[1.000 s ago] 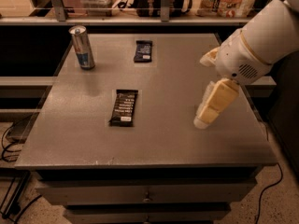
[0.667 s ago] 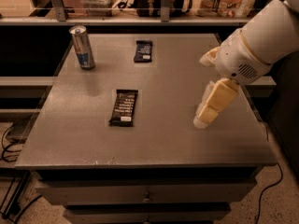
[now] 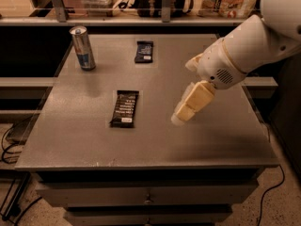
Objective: Pick rxbar chocolate
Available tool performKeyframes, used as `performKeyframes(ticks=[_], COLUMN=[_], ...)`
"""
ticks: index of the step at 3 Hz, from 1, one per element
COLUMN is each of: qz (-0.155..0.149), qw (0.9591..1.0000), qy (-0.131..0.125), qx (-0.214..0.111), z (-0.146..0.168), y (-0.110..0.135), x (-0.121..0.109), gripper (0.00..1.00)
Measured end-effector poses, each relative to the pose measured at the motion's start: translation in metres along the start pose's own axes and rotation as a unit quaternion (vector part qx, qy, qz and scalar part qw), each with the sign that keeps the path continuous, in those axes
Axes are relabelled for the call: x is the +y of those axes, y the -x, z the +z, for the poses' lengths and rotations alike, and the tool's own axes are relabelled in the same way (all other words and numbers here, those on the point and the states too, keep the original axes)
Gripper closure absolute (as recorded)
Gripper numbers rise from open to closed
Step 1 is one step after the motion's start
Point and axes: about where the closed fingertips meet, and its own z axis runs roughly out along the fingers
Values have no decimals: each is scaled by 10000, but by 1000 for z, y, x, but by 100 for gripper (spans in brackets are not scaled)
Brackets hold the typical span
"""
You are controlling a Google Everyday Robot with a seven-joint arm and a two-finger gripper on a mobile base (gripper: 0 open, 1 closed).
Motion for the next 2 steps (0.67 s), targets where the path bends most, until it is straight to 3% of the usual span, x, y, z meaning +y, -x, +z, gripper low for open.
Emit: performKeyframes(ticks=[1, 2], qz=[-103, -324], qw=[9983, 9950], qy=[184, 468], qx=[-536, -822], z=[28, 58], y=[32, 63], x=[-2, 0], gripper=[0, 0])
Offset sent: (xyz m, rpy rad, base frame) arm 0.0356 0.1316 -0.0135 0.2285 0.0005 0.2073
